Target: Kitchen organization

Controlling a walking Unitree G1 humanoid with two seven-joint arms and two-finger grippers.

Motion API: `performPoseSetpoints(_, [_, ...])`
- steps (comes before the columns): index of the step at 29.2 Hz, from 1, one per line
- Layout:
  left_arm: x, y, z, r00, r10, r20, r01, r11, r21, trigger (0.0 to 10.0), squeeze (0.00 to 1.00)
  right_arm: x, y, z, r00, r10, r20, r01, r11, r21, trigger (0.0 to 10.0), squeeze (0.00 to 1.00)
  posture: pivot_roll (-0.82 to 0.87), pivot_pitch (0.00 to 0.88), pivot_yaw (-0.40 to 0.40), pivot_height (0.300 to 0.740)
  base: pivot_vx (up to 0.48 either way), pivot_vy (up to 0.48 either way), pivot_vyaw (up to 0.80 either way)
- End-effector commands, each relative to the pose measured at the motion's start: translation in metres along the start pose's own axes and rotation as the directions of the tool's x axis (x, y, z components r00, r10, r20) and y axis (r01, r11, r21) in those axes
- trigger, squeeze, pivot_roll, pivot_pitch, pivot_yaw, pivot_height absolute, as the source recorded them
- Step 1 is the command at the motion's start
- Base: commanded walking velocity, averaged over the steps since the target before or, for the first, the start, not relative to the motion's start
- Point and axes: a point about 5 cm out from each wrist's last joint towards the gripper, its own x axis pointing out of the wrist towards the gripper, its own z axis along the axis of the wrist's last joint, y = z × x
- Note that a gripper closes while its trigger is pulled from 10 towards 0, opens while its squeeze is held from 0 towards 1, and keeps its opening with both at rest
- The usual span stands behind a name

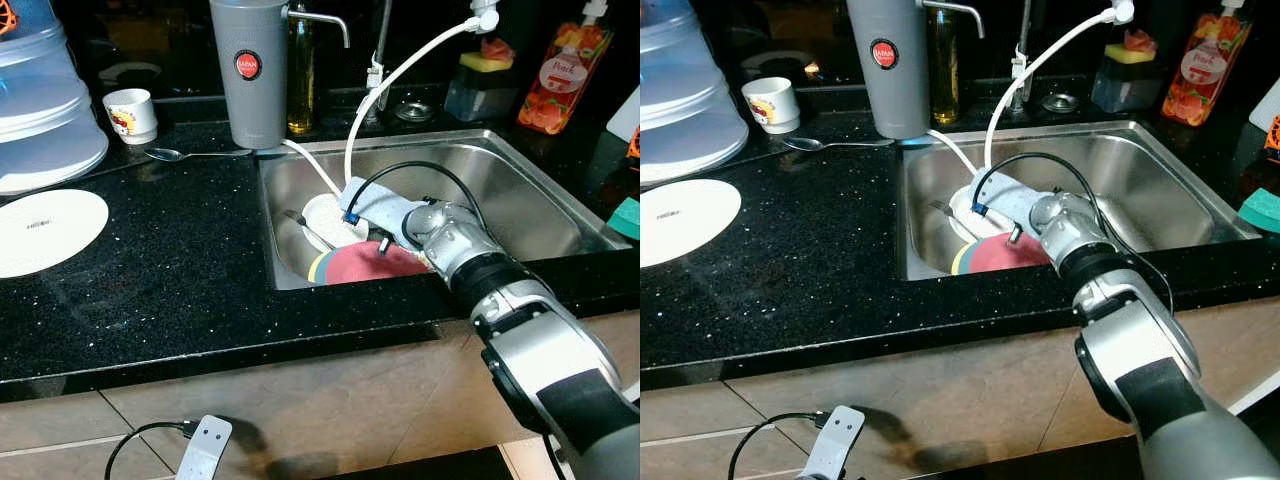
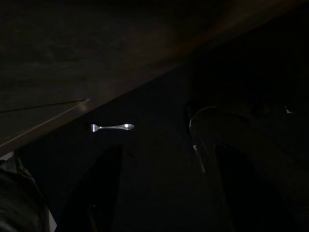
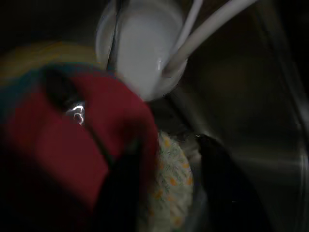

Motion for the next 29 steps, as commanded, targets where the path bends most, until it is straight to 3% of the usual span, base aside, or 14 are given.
performPoseSetpoints(1, [0.0,-0.002,-0.003,1.0,-0.003,-0.005,0.003,1.0,0.004,10.0,0.0,-0.005,-0.009,0.014,0.994,-0.015,0.104,0.005,0.995,0.104,10.0,1.0,0.05,0.0,-0.019,0.74,0.0,0.0,0.0])
performPoseSetpoints(2, [0.0,-0.002,-0.002,1.0,-0.002,-0.004,0.002,1.0,0.004,10.0,0.0,-0.008,-0.015,0.019,0.985,-0.017,0.172,-0.014,0.984,0.179,10.0,0.82,0.06,0.0,-0.019,0.74,0.0,0.0,0.0])
performPoseSetpoints(3, [0.0,-0.002,-0.002,1.0,0.0,-0.001,0.0,1.0,0.0,10.0,0.0,-0.016,-0.024,0.03,0.948,-0.032,0.316,-0.083,0.935,0.344,10.0,0.0,0.06,0.0,-0.016,0.74,0.0,0.0,0.0])
performPoseSetpoints(6, [0.0,-0.001,-0.001,1.0,0.004,0.004,-0.004,1.0,-0.003,10.0,0.0,-0.051,-0.046,0.044,0.705,-0.124,0.698,-0.374,0.772,0.515,10.0,0.0,0.05,0.0,-0.007,0.74,0.0,0.0,0.0])
performPoseSetpoints(7, [0.0,0.0,-0.001,1.0,0.004,0.005,-0.004,1.0,-0.003,10.0,0.0,-0.072,-0.045,0.043,0.537,-0.171,0.826,-0.554,0.667,0.498,10.0,0.0,0.05,0.0,-0.002,0.74,0.0,0.0,0.0])
performPoseSetpoints(8, [0.0,0.0,-0.001,1.0,0.004,0.005,-0.004,1.0,-0.003,10.0,0.0,-0.072,-0.045,0.043,0.537,-0.171,0.826,-0.554,0.667,0.498,10.0,0.0,0.05,0.0,-0.002,0.74,0.0,0.0,0.0])
performPoseSetpoints(9, [0.0,0.0,0.0,1.0,0.004,0.006,-0.004,1.0,-0.001,10.0,0.0,-0.082,-0.039,0.039,0.459,-0.173,0.871,-0.627,0.632,0.456,10.0,0.0,0.05,0.0,0.0,0.74,0.0,0.0,0.0])
performPoseSetpoints(16, [0.0,0.002,0.002,1.0,0.007,0.012,-0.007,1.0,-0.001,10.0,0.0,-0.1,-0.008,0.03,0.303,-0.131,0.944,-0.747,0.582,0.32,10.0,0.0,0.04,0.0,0.008,0.74,0.0,0.0,0.0])
performPoseSetpoints(18, [0.0,0.004,0.004,1.0,0.014,0.017,-0.014,1.0,-0.01,10.0,0.0,-0.109,0.02,0.03,0.21,-0.064,0.976,-0.805,0.554,0.21,10.0,0.0,0.04,0.0,0.013,0.74,0.0,0.0,0.0])
performPoseSetpoints(19, [0.0,0.004,0.004,1.0,0.014,0.017,-0.014,1.0,-0.01,10.0,0.0,-0.109,0.02,0.03,0.21,-0.064,0.976,-0.805,0.554,0.21,10.0,0.0,0.04,0.0,0.013,0.74,0.0,0.0,0.0])
performPoseSetpoints(20, [-0.001,0.006,0.005,1.0,0.021,0.017,-0.021,0.999,-0.026,10.0,0.0,-0.119,0.045,0.033,0.129,0.017,0.991,-0.856,0.506,0.103,10.0,0.0,0.03,0.0,0.019,0.74,0.0,0.0,0.0])
performPoseSetpoints(23, [-0.001,0.007,0.005,1.0,0.026,0.016,-0.025,0.999,-0.035,10.0,0.0,-0.125,0.054,0.034,0.095,0.044,0.994,-0.875,0.48,0.062,10.0,0.0,0.03,0.0,0.019,0.74,0.0,0.0,0.0])
performPoseSetpoints(25, [-0.001,0.009,0.005,0.999,0.037,0.014,-0.037,0.998,-0.054,10.0,0.0,-0.132,0.07,0.034,0.038,0.093,0.995,-0.909,0.417,-0.005,10.0,0.0,0.04,0.0,0.017,0.74,0.0,0.0,0.0])
performPoseSetpoints(29, [-0.001,0.011,0.006,0.999,0.046,0.013,-0.045,0.997,-0.065,10.0,0.0,-0.135,0.08,0.033,0.015,0.13,0.991,-0.929,0.368,-0.034,10.0,0.0,0.05,0.0,0.015,0.74,0.0,0.0,0.0])
